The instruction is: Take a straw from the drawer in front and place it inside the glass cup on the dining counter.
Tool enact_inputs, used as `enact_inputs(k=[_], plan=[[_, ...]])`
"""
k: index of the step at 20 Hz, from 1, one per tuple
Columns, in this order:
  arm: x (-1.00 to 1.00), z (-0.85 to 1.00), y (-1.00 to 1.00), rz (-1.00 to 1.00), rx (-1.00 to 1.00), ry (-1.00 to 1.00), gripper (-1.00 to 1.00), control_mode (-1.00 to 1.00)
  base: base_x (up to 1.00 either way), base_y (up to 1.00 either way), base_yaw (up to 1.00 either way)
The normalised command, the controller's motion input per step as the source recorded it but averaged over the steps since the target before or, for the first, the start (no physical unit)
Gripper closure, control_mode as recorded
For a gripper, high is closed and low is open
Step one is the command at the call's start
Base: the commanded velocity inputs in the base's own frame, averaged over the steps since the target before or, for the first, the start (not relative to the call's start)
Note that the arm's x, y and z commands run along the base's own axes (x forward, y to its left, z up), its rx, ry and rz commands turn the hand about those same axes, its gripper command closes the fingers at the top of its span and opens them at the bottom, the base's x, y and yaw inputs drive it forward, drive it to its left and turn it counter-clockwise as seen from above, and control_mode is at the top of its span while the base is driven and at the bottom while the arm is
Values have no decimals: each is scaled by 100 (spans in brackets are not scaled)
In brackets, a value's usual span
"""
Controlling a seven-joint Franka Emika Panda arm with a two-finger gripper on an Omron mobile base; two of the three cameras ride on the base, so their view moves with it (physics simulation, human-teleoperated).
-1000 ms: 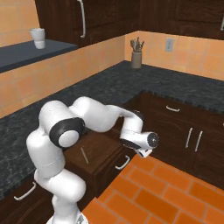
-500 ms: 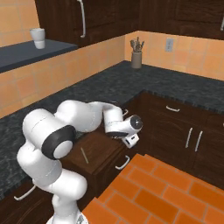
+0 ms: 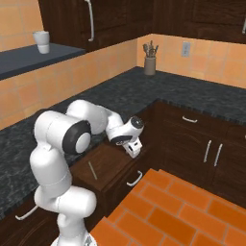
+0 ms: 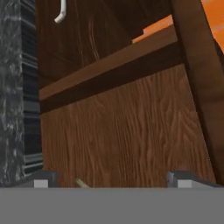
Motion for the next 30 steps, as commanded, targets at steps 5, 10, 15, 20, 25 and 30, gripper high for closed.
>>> enact_inputs(k=[5,10,15,20,25,30], plan=[[1,-62,4,6,-7,0,-100,-100,0,0,0],[0,-53,2,8,-9,0,-100,-100,0,0,0],[-5,-32,-20,7,-13,0,-100,-100,0,0,0],[-12,-19,-55,5,-9,0,-100,-100,0,0,0],[-37,-4,-96,1,-8,0,-100,-100,0,0,0],[-42,0,-100,0,-8,0,-100,-100,0,0,0]])
